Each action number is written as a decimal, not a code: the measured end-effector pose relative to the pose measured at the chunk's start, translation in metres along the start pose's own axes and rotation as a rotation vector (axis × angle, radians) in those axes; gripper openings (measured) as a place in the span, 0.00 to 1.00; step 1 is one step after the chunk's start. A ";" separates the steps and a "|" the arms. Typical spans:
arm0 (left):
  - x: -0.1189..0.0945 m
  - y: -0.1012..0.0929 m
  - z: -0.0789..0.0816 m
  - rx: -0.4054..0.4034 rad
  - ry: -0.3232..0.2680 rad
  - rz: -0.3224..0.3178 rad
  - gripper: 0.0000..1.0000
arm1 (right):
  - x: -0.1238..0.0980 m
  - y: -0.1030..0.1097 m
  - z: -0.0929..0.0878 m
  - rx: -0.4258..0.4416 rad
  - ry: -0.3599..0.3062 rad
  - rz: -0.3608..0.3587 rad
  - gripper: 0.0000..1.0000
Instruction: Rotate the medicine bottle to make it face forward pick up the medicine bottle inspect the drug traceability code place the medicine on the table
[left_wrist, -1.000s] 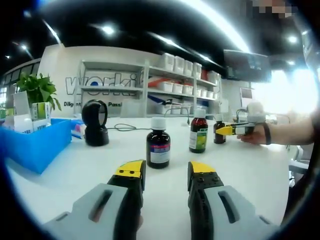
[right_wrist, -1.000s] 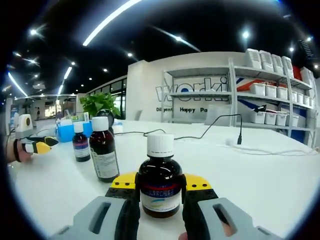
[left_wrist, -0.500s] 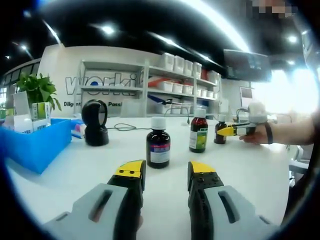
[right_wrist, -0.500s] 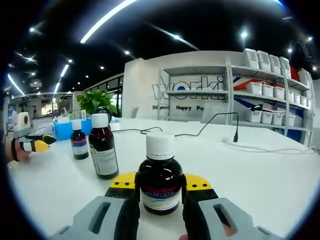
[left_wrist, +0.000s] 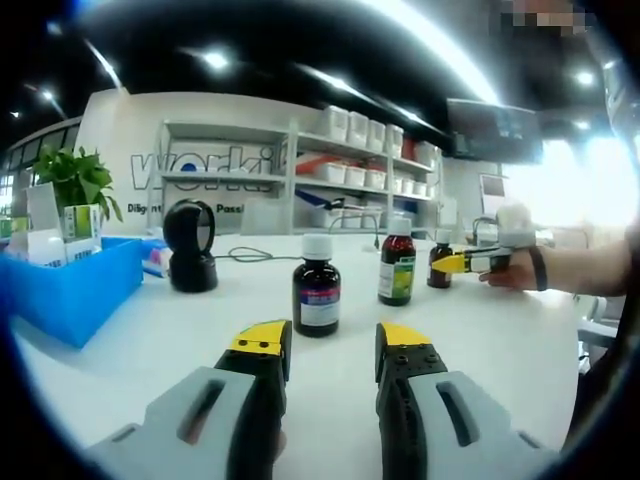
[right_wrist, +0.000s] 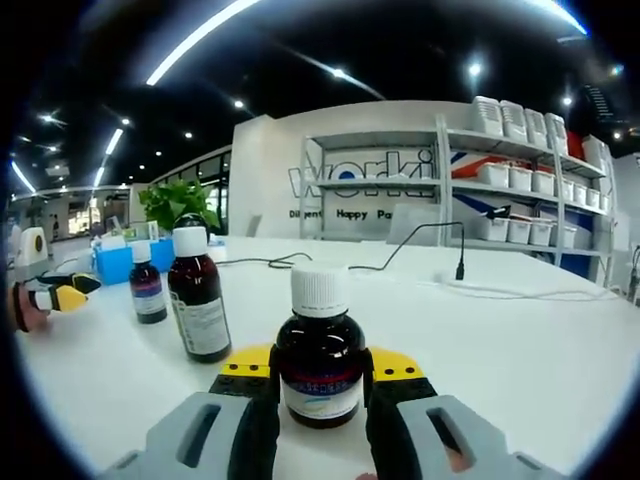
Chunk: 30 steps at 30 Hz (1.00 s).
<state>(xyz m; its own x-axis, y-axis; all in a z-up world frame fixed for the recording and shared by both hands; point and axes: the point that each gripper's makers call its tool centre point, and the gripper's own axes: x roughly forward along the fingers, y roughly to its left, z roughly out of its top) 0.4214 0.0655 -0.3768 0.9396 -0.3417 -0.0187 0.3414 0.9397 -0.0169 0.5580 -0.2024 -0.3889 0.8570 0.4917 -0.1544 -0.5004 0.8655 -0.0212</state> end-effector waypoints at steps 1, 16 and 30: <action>0.000 0.000 0.000 0.000 0.000 0.001 0.25 | 0.000 0.000 0.000 0.002 0.004 0.002 0.29; 0.000 0.001 -0.001 0.002 0.006 0.003 0.25 | -0.012 0.001 0.015 0.051 -0.053 0.064 0.42; -0.001 0.004 0.002 -0.011 -0.009 0.012 0.25 | -0.045 0.002 0.064 0.062 -0.151 0.117 0.37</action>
<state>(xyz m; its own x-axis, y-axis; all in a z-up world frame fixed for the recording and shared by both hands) 0.4218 0.0692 -0.3745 0.9438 -0.3304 -0.0095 0.3301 0.9435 -0.0279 0.5265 -0.2170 -0.3186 0.8045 0.5939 -0.0020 -0.5931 0.8036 0.0495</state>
